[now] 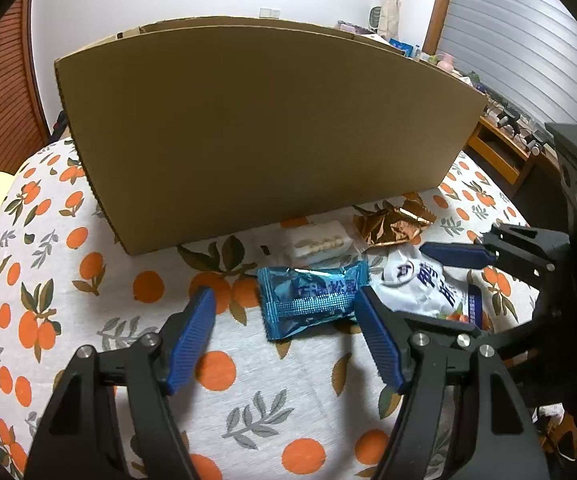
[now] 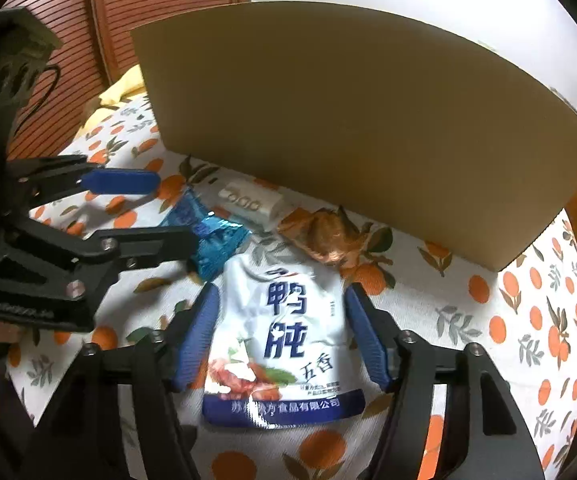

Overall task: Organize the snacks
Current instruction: 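Grasp the blue candy wrapper with the left tool while the right tool grasps the white duck-gizzard pouch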

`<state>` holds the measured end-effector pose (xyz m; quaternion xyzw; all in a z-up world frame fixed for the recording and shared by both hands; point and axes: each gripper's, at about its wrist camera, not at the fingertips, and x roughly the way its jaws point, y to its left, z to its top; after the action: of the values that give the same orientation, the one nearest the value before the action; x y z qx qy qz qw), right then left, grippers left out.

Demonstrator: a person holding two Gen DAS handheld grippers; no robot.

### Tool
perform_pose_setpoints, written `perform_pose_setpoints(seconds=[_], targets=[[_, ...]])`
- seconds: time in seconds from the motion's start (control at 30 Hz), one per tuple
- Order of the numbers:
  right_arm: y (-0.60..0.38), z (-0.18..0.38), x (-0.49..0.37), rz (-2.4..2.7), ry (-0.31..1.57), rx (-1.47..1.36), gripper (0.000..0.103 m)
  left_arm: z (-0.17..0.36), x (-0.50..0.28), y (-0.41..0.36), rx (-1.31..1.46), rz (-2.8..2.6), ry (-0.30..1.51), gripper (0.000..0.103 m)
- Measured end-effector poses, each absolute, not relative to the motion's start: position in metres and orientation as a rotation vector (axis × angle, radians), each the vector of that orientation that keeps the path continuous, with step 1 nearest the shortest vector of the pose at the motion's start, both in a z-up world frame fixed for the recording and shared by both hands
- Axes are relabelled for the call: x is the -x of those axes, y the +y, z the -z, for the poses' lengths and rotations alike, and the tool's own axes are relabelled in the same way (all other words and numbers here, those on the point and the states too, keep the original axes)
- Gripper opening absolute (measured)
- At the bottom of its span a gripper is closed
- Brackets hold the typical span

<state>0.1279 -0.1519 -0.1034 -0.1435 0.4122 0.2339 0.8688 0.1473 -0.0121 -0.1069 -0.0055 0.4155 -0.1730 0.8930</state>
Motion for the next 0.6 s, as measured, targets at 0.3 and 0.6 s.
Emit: perform_pose_setpoints(seconds=[0.3, 0.6], targets=[[-0.173, 0.1, -0.111, -0.477, 0.875, 0.284, 0.061, 0.106, -0.152, -0.036, -0.02, 0.385, 0.865, 0.072], [-0.187, 0.1, -0.099, -0.44, 0.857, 0.264, 0.062, 0.113, -0.162, -0.043, -0.045, 0.347, 0.889, 0.072]])
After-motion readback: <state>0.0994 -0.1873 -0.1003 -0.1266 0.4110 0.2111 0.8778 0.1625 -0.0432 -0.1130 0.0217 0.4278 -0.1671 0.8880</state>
